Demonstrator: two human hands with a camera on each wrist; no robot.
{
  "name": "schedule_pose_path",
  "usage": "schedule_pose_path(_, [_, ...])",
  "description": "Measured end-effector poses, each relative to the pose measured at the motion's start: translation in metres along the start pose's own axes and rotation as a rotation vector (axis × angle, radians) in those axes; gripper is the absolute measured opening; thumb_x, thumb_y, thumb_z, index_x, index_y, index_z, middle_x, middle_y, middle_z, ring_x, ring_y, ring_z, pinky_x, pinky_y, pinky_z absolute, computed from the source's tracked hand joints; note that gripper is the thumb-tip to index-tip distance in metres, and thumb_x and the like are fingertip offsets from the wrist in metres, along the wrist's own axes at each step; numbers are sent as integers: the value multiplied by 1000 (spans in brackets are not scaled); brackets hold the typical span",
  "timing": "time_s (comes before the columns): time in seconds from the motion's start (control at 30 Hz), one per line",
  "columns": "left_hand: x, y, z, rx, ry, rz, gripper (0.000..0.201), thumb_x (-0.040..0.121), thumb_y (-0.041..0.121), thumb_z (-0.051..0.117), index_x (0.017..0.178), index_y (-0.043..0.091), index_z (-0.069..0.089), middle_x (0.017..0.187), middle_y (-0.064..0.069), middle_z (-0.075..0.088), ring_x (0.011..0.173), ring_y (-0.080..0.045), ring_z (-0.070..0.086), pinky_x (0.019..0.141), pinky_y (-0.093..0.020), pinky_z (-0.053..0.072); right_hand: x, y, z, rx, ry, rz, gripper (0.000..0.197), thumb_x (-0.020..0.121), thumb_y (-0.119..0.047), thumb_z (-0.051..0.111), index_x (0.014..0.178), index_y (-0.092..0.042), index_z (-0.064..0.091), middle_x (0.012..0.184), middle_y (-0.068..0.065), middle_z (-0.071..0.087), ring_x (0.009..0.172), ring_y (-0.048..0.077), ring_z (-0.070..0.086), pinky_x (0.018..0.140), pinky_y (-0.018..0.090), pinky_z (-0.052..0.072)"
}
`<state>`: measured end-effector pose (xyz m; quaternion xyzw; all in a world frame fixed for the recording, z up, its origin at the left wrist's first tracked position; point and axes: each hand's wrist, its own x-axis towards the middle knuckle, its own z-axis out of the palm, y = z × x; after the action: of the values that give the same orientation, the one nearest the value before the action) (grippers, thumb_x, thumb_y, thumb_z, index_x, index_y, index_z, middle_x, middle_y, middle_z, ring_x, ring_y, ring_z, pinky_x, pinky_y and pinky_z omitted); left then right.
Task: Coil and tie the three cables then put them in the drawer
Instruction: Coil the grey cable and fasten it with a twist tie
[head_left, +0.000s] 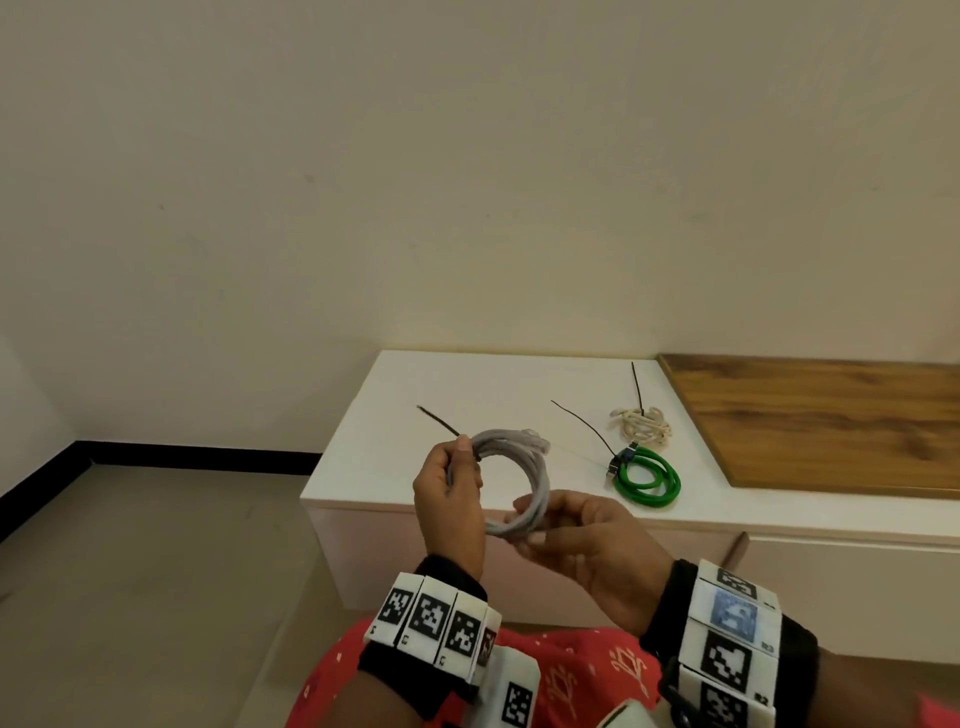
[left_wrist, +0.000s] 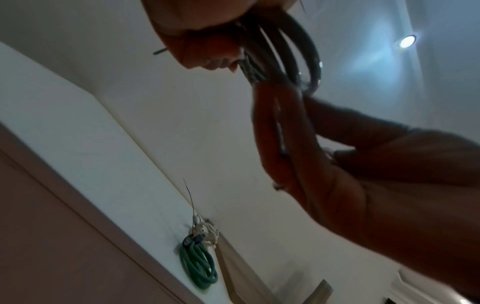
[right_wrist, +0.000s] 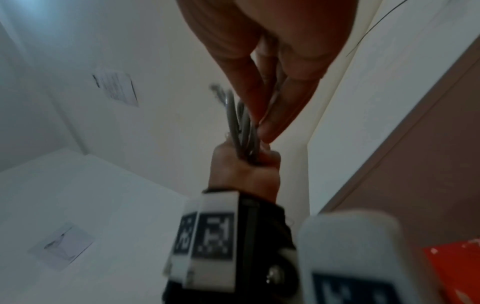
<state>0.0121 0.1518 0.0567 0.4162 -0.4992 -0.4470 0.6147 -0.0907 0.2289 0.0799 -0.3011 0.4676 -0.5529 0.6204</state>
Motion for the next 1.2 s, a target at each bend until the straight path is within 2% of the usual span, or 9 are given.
schedule_pose_path(0.17, [-2, -4, 16, 76, 0, -12, 20, 96, 20, 40, 83, 11, 52, 64, 5, 48, 60, -12, 44, 58, -21, 37, 5, -1, -3, 104, 113, -22, 31, 82, 14, 47, 108, -1, 55, 96, 22, 67, 76, 30, 68, 58, 31, 59])
schedule_pose_path(0.3, [-3, -17, 18, 76, -85, -109, 13, 97, 23, 35, 99, 15, 45, 72, 2, 52, 69, -20, 48, 62, -34, 42, 12, -3, -13, -32, 233, -83, 15, 88, -8, 56, 103, -8, 60, 88, 13, 68, 75, 23, 68, 67, 32, 57])
schedule_pose_path(0.43, [-3, -24, 17, 71, -217, -180, 11, 98, 19, 32, 95, 18, 42, 83, -2, 59, 64, -16, 51, 50, -21, 46, 25, 0, -30, -129, 356, -52, 13, 88, 3, 51, 96, -4, 58, 82, 17, 60, 66, 23, 60, 56, 24, 56])
schedule_pose_path(0.57, [12, -41, 21, 258, -366, -236, 16, 96, 18, 40, 106, 19, 51, 103, -6, 56, 90, -20, 55, 80, -38, 50, 47, 2, -53, -178, 449, -23, 21, 85, 5, 55, 105, 1, 52, 78, 16, 58, 65, 23, 59, 51, 24, 56])
schedule_pose_path(0.63, [25, -55, 27, 386, -454, -232, 24, 94, 14, 42, 114, 11, 56, 112, -11, 55, 99, -27, 54, 86, -38, 46, 61, 3, -63, -191, 482, 6, 22, 85, 5, 56, 105, 1, 51, 75, 13, 57, 64, 22, 58, 49, 23, 54])
schedule_pose_path(0.73, [47, -72, 39, 480, -549, -179, 18, 90, 6, 44, 94, 7, 63, 93, -13, 61, 83, -25, 53, 73, -28, 39, 84, 5, -77, -196, 511, 45, 20, 85, 7, 54, 103, 0, 50, 73, 11, 56, 62, 20, 55, 49, 24, 52])
schedule_pose_path(0.83, [71, -88, 55, 534, -601, -176, 24, 89, 3, 45, 68, 14, 53, 68, -3, 55, 73, -26, 47, 68, -31, 36, 110, 2, -89, -195, 529, 67, 20, 85, 11, 49, 101, 0, 49, 68, 12, 53, 59, 19, 51, 52, 26, 49])
schedule_pose_path(1.0, [100, -106, 76, 635, -655, -116, 31, 89, 0, 43, 115, 6, 59, 116, -12, 64, 109, -29, 56, 89, -28, 41, 154, -1, -107, -262, 556, 117, 26, 81, 17, 45, 101, -1, 47, 71, 12, 50, 62, 19, 48, 61, 29, 46])
schedule_pose_path(1.2, [125, -152, 86, 745, -766, -116, 40, 75, 3, 36, 107, 10, 59, 108, -13, 65, 109, -32, 53, 99, -45, 41, 194, 10, -130, -623, 539, 133, 24, 73, 19, 46, 88, 9, 61, 67, 10, 53, 61, 19, 47, 63, 31, 42])
